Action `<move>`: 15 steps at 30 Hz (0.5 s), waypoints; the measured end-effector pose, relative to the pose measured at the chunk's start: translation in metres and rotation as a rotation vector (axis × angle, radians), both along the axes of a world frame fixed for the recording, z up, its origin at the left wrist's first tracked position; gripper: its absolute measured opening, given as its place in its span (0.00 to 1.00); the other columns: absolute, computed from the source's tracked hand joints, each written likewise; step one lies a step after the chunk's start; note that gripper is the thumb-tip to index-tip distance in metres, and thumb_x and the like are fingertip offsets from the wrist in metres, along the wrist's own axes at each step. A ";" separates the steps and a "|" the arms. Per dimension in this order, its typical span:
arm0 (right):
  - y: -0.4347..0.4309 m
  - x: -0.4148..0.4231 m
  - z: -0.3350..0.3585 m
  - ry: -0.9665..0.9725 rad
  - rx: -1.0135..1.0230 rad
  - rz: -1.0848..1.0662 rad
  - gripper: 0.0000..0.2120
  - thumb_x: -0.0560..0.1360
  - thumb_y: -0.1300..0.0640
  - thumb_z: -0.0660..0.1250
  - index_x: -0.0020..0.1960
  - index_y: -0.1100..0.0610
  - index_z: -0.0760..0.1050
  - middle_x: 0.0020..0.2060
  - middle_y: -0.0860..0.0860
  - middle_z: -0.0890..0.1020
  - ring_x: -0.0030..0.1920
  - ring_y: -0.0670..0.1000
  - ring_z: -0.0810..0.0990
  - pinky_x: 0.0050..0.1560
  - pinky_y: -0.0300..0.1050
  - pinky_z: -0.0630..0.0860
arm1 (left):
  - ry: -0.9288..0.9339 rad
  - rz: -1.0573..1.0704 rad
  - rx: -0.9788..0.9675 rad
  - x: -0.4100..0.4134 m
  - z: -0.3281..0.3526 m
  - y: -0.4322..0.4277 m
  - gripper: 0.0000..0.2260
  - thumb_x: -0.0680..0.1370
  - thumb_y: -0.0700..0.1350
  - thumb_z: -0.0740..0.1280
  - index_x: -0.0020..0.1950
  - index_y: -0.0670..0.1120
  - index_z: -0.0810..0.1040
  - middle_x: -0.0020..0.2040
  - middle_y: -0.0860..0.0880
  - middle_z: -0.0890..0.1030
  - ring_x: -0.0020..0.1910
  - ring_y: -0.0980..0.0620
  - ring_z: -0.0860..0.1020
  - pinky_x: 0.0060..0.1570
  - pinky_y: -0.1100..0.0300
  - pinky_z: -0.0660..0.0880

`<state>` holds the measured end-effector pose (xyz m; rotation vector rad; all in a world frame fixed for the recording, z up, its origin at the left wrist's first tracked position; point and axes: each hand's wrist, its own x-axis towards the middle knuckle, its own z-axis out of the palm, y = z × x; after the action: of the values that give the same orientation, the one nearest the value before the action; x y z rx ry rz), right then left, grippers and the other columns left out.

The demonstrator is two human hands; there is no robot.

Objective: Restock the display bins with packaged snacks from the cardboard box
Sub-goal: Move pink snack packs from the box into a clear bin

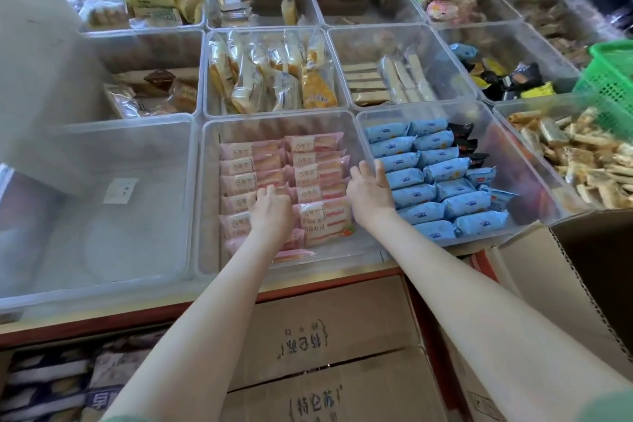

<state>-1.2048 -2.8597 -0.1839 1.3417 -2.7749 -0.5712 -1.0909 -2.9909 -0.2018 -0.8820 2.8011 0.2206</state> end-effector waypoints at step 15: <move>0.106 0.015 0.115 -0.104 -0.472 0.088 0.13 0.73 0.67 0.59 0.56 0.62 0.73 0.56 0.57 0.75 0.60 0.58 0.71 0.60 0.48 0.64 | 0.395 -0.147 0.044 -0.026 0.118 0.158 0.15 0.77 0.44 0.61 0.63 0.43 0.71 0.63 0.44 0.74 0.63 0.41 0.71 0.62 0.52 0.64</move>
<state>-1.1903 -2.7541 -0.0688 1.3946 -2.6634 0.1575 -1.1168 -2.8325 -0.0839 -0.6796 3.1902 0.4786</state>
